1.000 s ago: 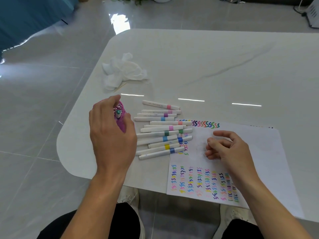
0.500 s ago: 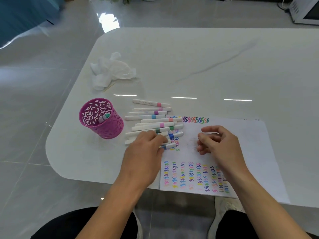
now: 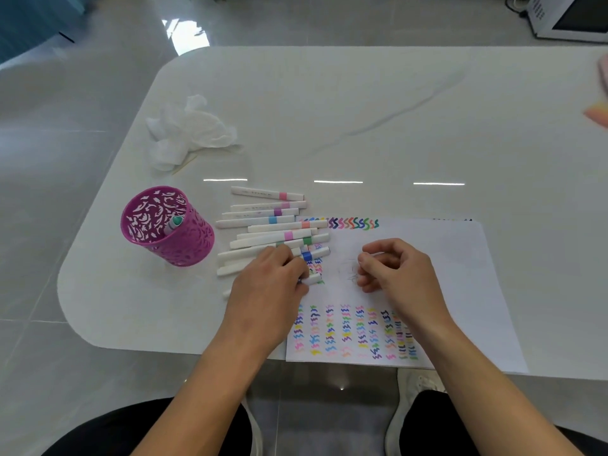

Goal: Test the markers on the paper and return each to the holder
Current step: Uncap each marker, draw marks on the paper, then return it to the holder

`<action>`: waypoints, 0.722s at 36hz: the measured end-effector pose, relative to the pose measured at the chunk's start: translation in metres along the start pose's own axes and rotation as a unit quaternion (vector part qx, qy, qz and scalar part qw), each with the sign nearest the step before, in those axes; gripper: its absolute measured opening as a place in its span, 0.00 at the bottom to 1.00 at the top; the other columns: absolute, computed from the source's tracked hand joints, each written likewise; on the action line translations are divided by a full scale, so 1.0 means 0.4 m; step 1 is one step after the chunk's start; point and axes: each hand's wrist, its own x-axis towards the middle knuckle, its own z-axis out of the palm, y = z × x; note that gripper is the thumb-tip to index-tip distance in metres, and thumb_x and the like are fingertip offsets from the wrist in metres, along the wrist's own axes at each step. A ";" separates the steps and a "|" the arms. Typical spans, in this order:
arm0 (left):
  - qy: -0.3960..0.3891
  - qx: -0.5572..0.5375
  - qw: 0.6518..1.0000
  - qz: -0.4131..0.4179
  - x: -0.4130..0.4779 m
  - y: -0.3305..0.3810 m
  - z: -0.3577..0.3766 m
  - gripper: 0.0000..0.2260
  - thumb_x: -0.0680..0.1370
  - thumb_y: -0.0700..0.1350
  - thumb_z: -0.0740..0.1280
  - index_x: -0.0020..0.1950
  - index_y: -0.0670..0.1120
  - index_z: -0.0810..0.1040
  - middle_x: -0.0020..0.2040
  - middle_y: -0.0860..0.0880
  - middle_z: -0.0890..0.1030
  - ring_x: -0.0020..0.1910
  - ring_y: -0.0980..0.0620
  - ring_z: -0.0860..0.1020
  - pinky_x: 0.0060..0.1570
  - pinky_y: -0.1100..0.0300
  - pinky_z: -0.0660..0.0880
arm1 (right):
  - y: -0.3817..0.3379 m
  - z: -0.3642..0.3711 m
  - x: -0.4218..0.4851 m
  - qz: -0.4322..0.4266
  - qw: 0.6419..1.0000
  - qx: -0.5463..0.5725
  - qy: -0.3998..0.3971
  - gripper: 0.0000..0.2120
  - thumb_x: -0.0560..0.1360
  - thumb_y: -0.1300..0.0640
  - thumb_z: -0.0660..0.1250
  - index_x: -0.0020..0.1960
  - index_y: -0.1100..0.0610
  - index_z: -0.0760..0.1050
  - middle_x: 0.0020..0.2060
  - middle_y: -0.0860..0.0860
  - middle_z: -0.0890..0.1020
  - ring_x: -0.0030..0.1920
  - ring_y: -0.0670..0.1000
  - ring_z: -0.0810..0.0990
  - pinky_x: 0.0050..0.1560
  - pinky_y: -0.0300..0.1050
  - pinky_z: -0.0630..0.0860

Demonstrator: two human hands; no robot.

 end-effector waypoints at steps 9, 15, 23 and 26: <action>-0.015 0.010 1.000 0.000 0.003 0.018 0.003 0.09 0.77 0.44 0.72 0.57 0.52 0.82 0.54 0.55 0.80 0.53 0.54 0.76 0.49 0.59 0.77 | 0.001 0.001 0.001 -0.003 1.000 0.000 -0.003 0.02 0.79 0.59 0.73 0.52 0.56 0.81 0.37 0.52 0.87 0.35 0.48 0.86 0.39 0.39 0.82; 0.032 -0.122 0.992 0.005 0.017 0.044 -0.031 0.08 0.77 0.40 0.72 0.55 0.48 0.81 0.49 0.54 0.78 0.48 0.55 0.76 0.48 0.68 0.71 | -0.009 -0.006 -0.002 -0.001 1.000 0.010 -0.015 0.02 0.79 0.59 0.73 0.51 0.56 0.82 0.37 0.53 0.87 0.35 0.49 0.86 0.40 0.41 0.83; 0.052 -0.293 0.955 0.017 0.032 0.089 -0.035 0.23 0.82 0.39 0.64 0.73 0.60 0.70 0.48 0.58 0.71 0.49 0.56 0.74 0.48 0.72 0.70 | -0.037 -0.028 -0.019 -0.045 0.996 0.015 -0.075 0.04 0.80 0.55 0.72 0.54 0.53 0.84 0.42 0.47 0.88 0.41 0.47 0.87 0.45 0.39 0.84; 0.048 -0.341 0.939 0.007 0.037 0.101 -0.031 0.25 0.83 0.40 0.62 0.74 0.65 0.66 0.46 0.57 0.71 0.49 0.53 0.73 0.48 0.68 0.72 | -0.045 -0.035 -0.024 -0.067 0.991 0.002 -0.117 0.06 0.81 0.52 0.71 0.55 0.49 0.84 0.45 0.44 0.88 0.47 0.45 0.87 0.49 0.38 0.83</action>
